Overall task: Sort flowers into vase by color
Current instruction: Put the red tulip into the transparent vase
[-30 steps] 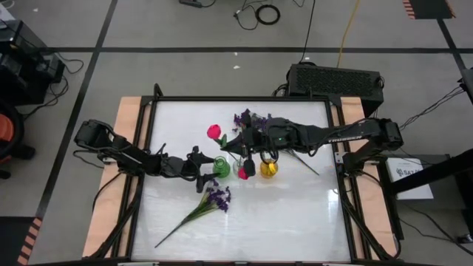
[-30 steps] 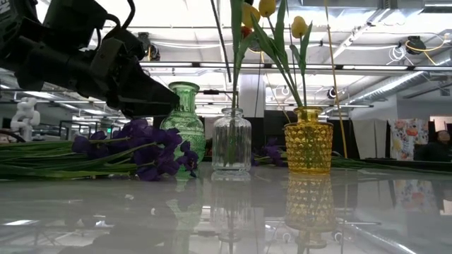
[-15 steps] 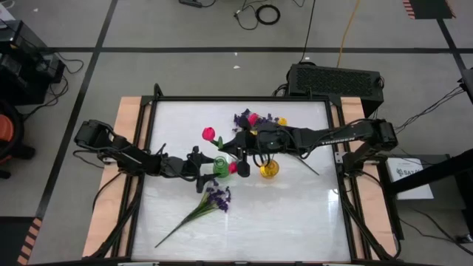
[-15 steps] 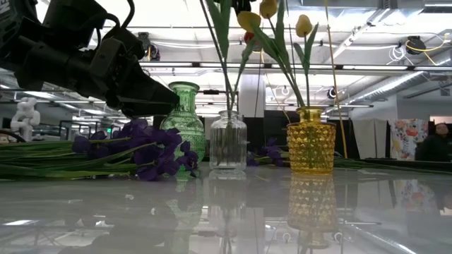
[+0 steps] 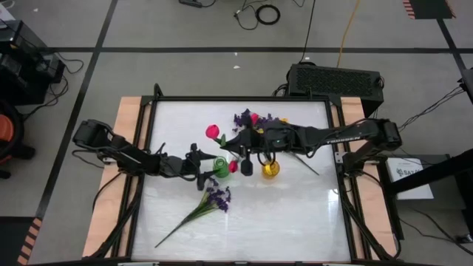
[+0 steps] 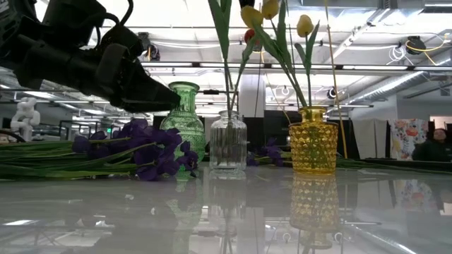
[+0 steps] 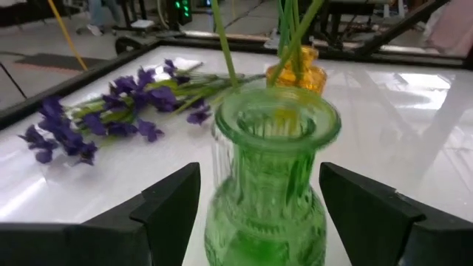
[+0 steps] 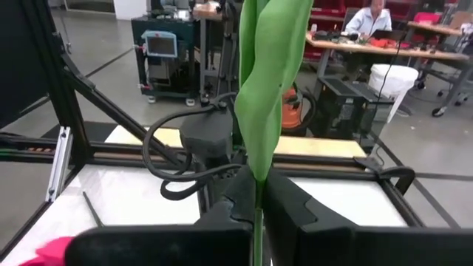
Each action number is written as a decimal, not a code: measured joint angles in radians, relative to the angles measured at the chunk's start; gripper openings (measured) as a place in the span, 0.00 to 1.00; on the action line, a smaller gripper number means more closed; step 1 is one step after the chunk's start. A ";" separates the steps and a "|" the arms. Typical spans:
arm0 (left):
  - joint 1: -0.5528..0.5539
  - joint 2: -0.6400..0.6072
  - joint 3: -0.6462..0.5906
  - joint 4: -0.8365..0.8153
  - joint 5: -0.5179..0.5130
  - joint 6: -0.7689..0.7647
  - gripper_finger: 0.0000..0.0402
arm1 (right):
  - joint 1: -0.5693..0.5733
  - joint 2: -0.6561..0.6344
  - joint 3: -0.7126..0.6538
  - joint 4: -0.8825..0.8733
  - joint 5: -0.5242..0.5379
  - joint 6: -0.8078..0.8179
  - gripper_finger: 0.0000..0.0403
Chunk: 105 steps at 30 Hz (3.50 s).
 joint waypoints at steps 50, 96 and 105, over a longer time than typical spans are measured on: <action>0.192 -0.386 0.478 -0.452 0.428 0.212 0.70 | 0.000 -0.019 0.086 0.023 -0.002 0.001 0.01; 0.258 -0.462 0.380 -0.277 0.467 0.179 0.01 | 0.044 -0.145 0.106 -0.157 0.108 -0.009 0.57; 0.257 -0.375 0.304 -0.092 0.469 0.153 0.01 | 0.086 -0.306 0.106 -0.305 0.104 -0.093 0.57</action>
